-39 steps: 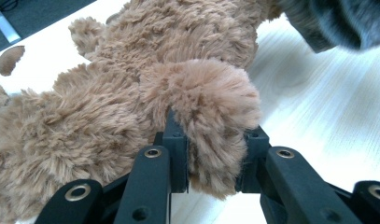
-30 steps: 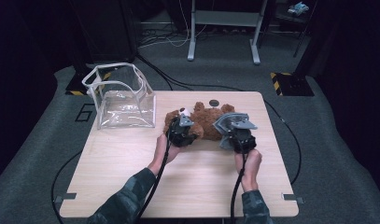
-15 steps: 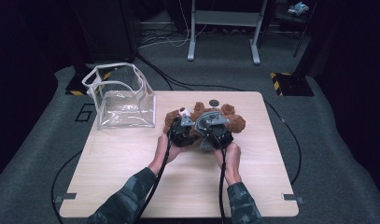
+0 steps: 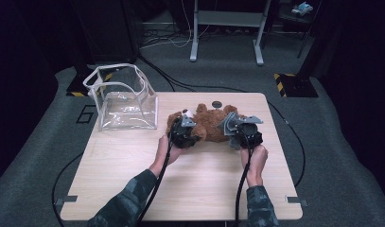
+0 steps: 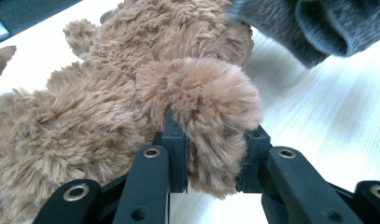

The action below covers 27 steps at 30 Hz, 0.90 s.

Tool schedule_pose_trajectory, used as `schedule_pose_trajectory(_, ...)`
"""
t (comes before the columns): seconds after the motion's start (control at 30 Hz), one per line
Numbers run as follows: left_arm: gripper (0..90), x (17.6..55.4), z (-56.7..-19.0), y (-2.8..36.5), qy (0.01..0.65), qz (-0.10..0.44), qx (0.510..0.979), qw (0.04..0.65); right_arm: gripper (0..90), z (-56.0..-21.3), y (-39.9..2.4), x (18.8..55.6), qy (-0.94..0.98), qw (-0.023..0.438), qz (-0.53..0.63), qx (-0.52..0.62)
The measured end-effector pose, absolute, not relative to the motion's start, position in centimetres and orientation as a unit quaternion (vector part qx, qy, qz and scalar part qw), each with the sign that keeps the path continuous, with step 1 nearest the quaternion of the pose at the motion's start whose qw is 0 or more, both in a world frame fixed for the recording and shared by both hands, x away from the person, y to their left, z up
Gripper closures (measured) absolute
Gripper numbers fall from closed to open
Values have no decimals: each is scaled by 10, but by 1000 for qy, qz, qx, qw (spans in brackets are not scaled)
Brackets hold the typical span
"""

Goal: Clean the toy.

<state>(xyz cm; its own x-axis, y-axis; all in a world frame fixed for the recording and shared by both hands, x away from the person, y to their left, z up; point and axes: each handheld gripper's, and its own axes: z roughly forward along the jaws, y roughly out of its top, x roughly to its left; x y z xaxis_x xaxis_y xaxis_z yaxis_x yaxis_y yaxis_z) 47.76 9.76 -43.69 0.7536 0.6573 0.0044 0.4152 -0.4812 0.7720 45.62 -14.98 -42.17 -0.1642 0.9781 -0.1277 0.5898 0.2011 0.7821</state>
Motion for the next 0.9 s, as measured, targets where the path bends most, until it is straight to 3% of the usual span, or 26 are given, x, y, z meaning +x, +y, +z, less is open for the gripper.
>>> schedule_pose_trajectory(0.23,702,479,-434,96,317,151,847,398,807,-421,-153,448,698,338,299,556)
schedule_pose_trajectory(0.43,702,481,-430,93,318,150,846,401,808,-433,-103,432,747,277,325,509)
schedule_pose_trajectory(0.57,702,483,-426,92,317,148,847,400,808,-451,-76,442,768,250,316,497)
schedule_pose_trajectory(0.73,699,485,-426,95,317,144,845,405,807,-461,-78,463,761,234,318,514)
schedule_pose_trajectory(0.9,549,487,-425,101,323,150,838,412,806,-460,-96,465,747,242,315,533)
